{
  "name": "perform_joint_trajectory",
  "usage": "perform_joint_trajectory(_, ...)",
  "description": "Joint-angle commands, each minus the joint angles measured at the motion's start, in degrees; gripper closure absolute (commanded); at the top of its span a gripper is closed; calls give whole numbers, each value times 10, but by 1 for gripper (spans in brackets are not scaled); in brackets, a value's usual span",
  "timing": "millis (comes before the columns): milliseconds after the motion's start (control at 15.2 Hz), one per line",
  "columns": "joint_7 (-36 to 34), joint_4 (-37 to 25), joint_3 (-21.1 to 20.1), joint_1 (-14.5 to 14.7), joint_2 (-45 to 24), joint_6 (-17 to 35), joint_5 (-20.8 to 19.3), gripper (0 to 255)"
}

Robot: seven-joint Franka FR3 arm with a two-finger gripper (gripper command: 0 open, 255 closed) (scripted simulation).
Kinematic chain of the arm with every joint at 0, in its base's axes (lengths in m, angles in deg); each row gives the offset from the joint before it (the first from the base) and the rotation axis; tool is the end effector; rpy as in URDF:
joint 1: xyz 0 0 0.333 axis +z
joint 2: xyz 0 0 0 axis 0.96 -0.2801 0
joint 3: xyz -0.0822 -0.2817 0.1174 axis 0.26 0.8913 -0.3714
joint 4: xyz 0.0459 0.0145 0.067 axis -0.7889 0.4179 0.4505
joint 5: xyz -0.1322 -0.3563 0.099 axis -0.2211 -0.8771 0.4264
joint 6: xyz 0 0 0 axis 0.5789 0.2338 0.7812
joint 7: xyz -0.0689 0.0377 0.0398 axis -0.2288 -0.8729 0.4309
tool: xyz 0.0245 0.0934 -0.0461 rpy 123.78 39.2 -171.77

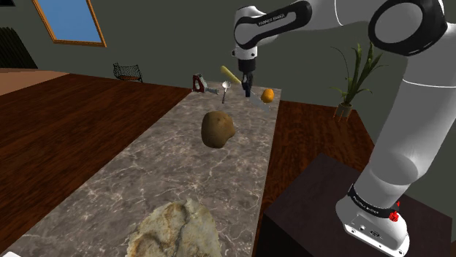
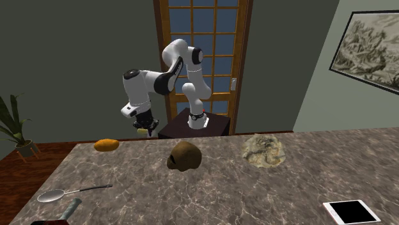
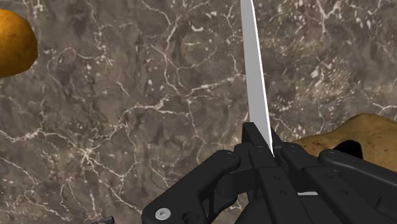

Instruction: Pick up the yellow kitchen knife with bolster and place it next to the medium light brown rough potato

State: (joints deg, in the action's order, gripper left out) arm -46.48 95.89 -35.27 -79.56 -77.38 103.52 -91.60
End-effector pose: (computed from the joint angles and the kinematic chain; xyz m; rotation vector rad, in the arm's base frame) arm 0.5979 -0.0018 0.4696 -3.0285 -0.7823 0.1654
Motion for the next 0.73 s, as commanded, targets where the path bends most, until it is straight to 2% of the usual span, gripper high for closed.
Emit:
perform_joint_trajectory(0,22,-24,9,-12,-20,-4,-3,255)
perform_joint_trajectory(660,121,-211,47,-71,-150,-58,-8,255)
